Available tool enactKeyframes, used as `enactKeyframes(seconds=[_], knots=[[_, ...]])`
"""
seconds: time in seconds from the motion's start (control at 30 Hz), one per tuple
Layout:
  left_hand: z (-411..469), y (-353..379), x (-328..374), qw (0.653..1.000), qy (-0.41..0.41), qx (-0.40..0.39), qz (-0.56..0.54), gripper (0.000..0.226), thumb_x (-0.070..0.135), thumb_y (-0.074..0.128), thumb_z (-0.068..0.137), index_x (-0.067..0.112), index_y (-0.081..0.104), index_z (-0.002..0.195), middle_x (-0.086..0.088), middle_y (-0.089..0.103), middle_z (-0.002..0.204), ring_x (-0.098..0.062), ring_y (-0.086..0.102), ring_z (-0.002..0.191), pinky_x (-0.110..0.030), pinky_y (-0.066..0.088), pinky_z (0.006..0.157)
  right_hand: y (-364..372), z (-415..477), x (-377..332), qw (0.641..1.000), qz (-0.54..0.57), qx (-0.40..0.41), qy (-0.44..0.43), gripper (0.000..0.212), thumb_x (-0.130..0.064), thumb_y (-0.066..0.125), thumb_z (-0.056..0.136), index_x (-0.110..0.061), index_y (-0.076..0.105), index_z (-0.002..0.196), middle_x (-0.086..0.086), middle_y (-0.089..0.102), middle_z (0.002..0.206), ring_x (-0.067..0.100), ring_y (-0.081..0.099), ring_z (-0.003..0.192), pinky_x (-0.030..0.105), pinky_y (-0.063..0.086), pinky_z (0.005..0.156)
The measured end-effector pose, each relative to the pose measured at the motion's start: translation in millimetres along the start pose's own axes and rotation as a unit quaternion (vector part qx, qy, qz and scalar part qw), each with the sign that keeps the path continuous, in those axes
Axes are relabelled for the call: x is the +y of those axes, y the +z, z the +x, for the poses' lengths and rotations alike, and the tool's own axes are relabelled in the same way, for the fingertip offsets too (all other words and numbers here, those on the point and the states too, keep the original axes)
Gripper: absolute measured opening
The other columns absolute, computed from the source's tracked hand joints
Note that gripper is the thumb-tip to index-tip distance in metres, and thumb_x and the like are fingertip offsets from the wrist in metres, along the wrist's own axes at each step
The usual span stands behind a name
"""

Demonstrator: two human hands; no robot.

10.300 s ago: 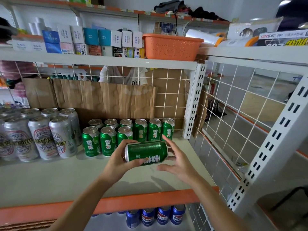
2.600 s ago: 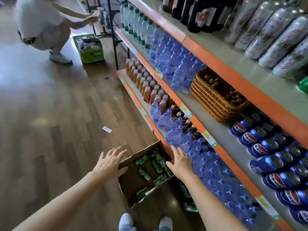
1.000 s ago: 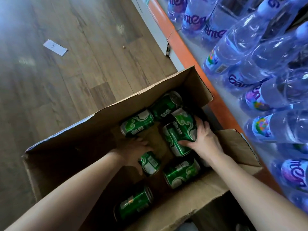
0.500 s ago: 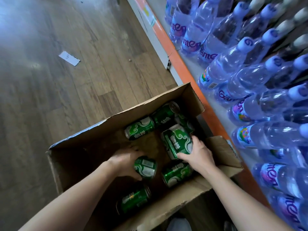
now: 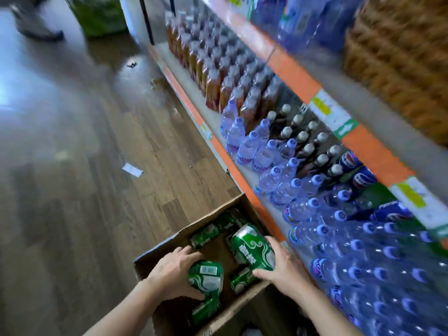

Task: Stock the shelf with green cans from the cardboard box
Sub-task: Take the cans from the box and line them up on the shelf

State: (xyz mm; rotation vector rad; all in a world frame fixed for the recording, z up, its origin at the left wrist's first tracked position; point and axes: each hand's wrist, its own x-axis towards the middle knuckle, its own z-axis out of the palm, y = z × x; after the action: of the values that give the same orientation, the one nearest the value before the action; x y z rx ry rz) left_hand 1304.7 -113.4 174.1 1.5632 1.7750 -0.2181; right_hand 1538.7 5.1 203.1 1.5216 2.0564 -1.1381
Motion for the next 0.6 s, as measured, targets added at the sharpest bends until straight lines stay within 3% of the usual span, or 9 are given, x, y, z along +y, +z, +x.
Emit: enactKeyframes(seconds=[0.17, 0.37, 0.5, 0.6], knots=[[-56, -87, 25, 0.996, -0.002, 0.077, -0.054, 0.099, 0.077, 0.058, 0.044, 0.036, 0.040, 0.132, 0.013, 0.043, 0.110, -0.010, 0.044, 0.110, -0.024, 0.040, 0.088, -63, -68, -40, 0.999, 0.005, 0.032, -0.016, 0.093, -0.044, 0.070, 0.077, -0.025, 0.014, 0.149, -0.001, 0.029, 0.149, 0.014, 0.033, 0.136, 0.023, 0.029, 0.105], [-121, -190, 54, 0.987, 0.033, 0.151, -0.043, 0.083, 0.071, 0.067, 0.048, 0.040, 0.047, 0.122, 0.014, 0.047, 0.107, -0.008, 0.045, 0.104, -0.022, 0.040, 0.080, -138, -145, -92, 0.994, 0.006, 0.095, -0.047, 0.095, -0.044, 0.072, 0.075, -0.032, 0.013, 0.148, -0.001, 0.035, 0.146, 0.013, 0.041, 0.131, 0.023, 0.033, 0.100], [-161, -258, 73, 0.978, 0.071, 0.198, -0.008, 0.082, 0.074, 0.052, 0.048, 0.039, 0.049, 0.123, 0.016, 0.043, 0.100, -0.009, 0.051, 0.103, -0.021, 0.040, 0.076, -190, -192, -127, 0.986, 0.006, 0.153, -0.064, 0.092, -0.043, 0.072, 0.075, -0.029, 0.016, 0.147, -0.001, 0.039, 0.144, 0.013, 0.040, 0.131, 0.023, 0.033, 0.098], [-188, -306, 92, 0.966, 0.099, 0.239, 0.017, 0.072, 0.069, 0.063, 0.057, 0.039, 0.051, 0.121, 0.013, 0.050, 0.104, -0.010, 0.052, 0.102, -0.017, 0.037, 0.072, -223, -225, -150, 0.981, 0.008, 0.183, -0.069, 0.093, -0.046, 0.072, 0.071, -0.026, 0.023, 0.147, 0.003, 0.045, 0.140, 0.017, 0.045, 0.127, 0.026, 0.036, 0.100]])
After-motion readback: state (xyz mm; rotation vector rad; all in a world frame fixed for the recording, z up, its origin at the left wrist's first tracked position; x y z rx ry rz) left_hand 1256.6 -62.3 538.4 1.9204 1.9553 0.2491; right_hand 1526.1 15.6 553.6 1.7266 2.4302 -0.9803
